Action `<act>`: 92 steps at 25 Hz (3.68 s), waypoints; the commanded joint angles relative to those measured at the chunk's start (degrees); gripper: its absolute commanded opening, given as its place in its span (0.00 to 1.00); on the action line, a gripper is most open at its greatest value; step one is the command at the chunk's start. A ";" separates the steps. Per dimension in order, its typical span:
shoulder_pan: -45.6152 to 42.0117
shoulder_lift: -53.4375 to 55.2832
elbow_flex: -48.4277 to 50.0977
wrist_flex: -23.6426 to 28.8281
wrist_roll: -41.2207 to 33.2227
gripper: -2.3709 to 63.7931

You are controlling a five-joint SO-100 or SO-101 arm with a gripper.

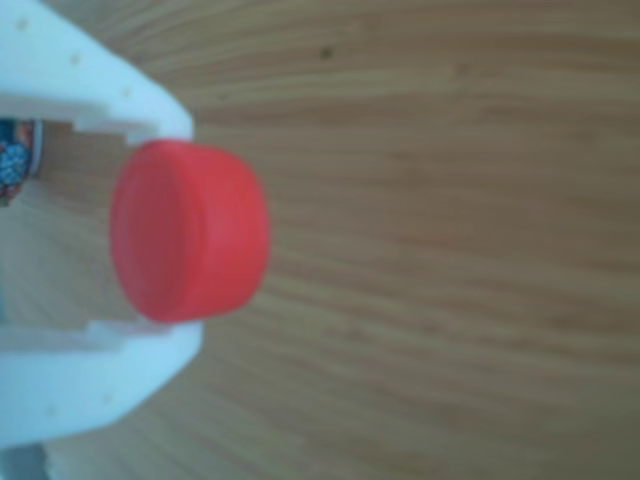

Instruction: Grasp a red cap and put it in the cup.

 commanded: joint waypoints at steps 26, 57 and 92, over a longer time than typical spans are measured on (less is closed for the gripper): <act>47.20 23.55 -28.39 14.77 -18.63 0.14; 55.28 -13.54 -54.40 9.23 -18.11 0.14; 62.58 -20.57 -53.17 12.66 -18.46 0.14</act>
